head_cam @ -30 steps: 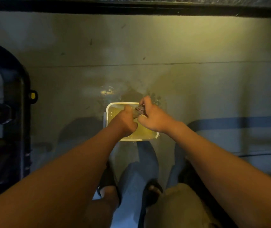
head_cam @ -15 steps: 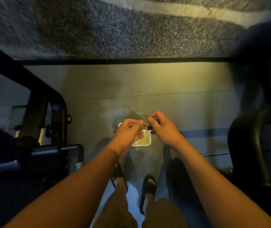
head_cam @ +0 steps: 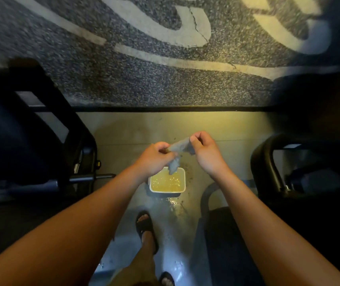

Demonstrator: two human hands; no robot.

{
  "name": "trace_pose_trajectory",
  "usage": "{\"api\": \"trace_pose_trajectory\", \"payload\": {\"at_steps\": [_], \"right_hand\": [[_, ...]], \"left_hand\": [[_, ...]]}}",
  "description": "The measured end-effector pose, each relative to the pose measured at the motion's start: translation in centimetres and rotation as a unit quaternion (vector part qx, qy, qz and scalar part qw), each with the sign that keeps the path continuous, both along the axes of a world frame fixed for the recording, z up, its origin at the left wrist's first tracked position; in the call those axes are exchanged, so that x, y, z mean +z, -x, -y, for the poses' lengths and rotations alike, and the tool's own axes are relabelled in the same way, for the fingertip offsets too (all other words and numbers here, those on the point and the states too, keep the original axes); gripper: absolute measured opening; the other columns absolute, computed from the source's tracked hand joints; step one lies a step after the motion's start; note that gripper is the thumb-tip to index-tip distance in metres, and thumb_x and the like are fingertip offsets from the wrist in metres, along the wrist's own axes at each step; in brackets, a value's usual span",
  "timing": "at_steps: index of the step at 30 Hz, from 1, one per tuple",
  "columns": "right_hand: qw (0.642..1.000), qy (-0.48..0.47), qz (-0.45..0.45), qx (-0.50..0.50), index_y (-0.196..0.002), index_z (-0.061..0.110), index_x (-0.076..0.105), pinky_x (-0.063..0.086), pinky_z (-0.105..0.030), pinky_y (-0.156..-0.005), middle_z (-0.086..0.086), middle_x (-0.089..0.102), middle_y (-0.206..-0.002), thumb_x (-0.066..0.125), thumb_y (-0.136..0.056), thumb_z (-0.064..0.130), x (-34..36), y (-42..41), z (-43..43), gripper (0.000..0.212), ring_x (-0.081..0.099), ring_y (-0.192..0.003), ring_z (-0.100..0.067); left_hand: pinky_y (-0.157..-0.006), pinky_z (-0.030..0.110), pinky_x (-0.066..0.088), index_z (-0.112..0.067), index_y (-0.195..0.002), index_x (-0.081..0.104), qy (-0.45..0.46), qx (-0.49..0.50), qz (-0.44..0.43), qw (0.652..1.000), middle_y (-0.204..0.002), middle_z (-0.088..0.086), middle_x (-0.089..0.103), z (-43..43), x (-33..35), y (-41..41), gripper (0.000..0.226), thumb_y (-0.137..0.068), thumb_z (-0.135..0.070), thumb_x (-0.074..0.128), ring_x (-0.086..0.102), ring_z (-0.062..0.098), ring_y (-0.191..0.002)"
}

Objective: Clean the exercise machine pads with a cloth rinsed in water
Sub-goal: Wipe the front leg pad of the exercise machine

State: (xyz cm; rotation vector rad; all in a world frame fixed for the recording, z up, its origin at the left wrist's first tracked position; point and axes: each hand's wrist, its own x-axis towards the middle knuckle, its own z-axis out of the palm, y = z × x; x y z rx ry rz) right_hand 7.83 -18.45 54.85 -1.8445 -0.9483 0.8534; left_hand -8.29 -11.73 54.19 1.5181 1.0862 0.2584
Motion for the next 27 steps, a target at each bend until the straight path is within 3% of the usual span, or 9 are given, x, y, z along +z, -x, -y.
{"api": "trace_pose_trajectory", "payload": {"at_steps": [4, 8, 11, 13, 15, 19, 21, 24, 27], "right_hand": [[1.000, -0.005, -0.011, -0.005, -0.084, 0.026, 0.050, 0.052, -0.041, -0.073, 0.005, 0.055, -0.079, 0.047, -0.106, 0.021, 1.9, 2.9, 5.9, 0.022, 0.053, -0.075, -0.012], [0.996, -0.001, -0.086, 0.010, -0.092, 0.023, 0.057, 0.059, -0.044, -0.074, 0.000, 0.059, -0.084, 0.049, -0.107, 0.025, 4.5, 6.5, 10.5, 0.018, 0.058, -0.082, -0.020], [0.984, 0.011, -0.171, 0.047, -0.105, 0.018, 0.066, 0.058, -0.041, -0.084, -0.003, 0.069, -0.096, 0.062, -0.102, 0.025, 5.2, 8.0, 11.9, 0.009, 0.065, -0.089, -0.020], [0.982, 0.011, -0.169, 0.079, -0.107, 0.021, 0.068, 0.055, -0.040, -0.088, -0.004, 0.071, -0.101, 0.067, -0.098, 0.013, 5.6, 9.9, 13.0, 0.012, 0.066, -0.091, -0.018], [0.985, 0.012, -0.137, 0.101, -0.108, 0.025, 0.068, 0.054, -0.040, -0.093, -0.004, 0.071, -0.104, 0.067, -0.094, 0.006, 5.6, 11.9, 13.3, 0.024, 0.065, -0.093, -0.017], [0.970, 0.024, -0.168, 0.174, -0.120, 0.025, 0.062, 0.054, -0.028, -0.074, -0.006, 0.060, -0.099, 0.059, -0.094, -0.007, 5.2, 17.5, 13.8, 0.041, 0.061, -0.081, -0.012], [0.966, 0.024, -0.150, 0.211, -0.127, 0.028, 0.059, 0.051, -0.031, -0.077, -0.002, 0.059, -0.096, 0.060, -0.092, -0.008, 4.7, 21.0, 13.9, 0.050, 0.059, -0.079, -0.009], [0.968, 0.032, -0.119, 0.220, -0.133, 0.023, 0.056, 0.049, -0.015, -0.082, 0.004, 0.063, -0.100, 0.059, -0.090, -0.013, 4.1, 27.0, 14.1, 0.056, 0.060, -0.080, 0.009], [0.977, 0.032, -0.107, 0.181, -0.122, 0.023, 0.058, 0.051, -0.017, -0.070, -0.004, 0.066, -0.106, 0.065, -0.091, -0.007, 3.8, 32.4, 14.4, 0.044, 0.063, -0.076, -0.004]], "left_hand": [[-0.062, 0.015, 0.042, -0.019, -0.097, 0.068, -0.046, 0.002, 0.001, 0.999, -0.086, 0.000, 0.066, 5.5, 2.1, 3.0, 0.014, -0.096, -0.012, 0.056, 0.056, 0.011, -0.074], [-0.070, 0.033, 0.050, -0.023, -0.120, 0.058, -0.012, 0.082, 0.021, 0.996, -0.097, 0.003, 0.067, 9.9, 4.0, 6.6, 0.024, -0.097, -0.021, 0.056, 0.059, 0.017, -0.079], [-0.070, 0.046, 0.054, -0.023, -0.102, 0.062, 0.027, 0.118, 0.037, 0.992, -0.086, 0.007, 0.070, 11.2, 4.7, 9.1, 0.025, -0.082, -0.038, 0.066, 0.063, 0.024, -0.076], [-0.059, 0.037, 0.046, -0.025, -0.085, 0.063, 0.044, 0.127, 0.054, 0.989, -0.071, 0.003, 0.065, 12.5, 5.5, 12.0, 0.018, -0.074, -0.039, 0.067, 0.058, 0.023, -0.067], [-0.062, 0.032, 0.041, -0.026, -0.079, 0.062, 0.034, 0.113, 0.051, 0.992, -0.069, -0.002, 0.059, 13.5, 6.0, 14.7, 0.010, -0.072, -0.031, 0.064, 0.053, 0.019, -0.069], [-0.075, 0.035, 0.045, -0.021, -0.097, 0.056, 0.025, 0.045, 0.027, 0.998, -0.091, 0.003, 0.063, 15.5, 6.0, 20.3, 0.033, -0.064, -0.023, 0.059, 0.058, 0.019, -0.083], [-0.078, 0.037, 0.051, -0.021, -0.106, 0.063, 0.032, 0.039, 0.000, 0.999, -0.097, 0.002, 0.069, 16.0, 5.9, 23.4, 0.042, -0.065, -0.028, 0.060, 0.065, 0.019, -0.086], [-0.071, 0.028, 0.046, -0.005, -0.092, 0.069, 0.013, 0.063, -0.002, 0.998, -0.080, 0.001, 0.063, 16.9, 4.9, 29.1, 0.030, -0.073, -0.028, 0.062, 0.057, 0.012, -0.073], [-0.066, 0.018, 0.046, -0.012, -0.082, 0.065, 0.004, 0.111, 0.024, 0.994, -0.079, 0.003, 0.064, 18.1, 4.4, 34.7, 0.009, -0.087, -0.014, 0.072, 0.057, 0.013, -0.073]]}}
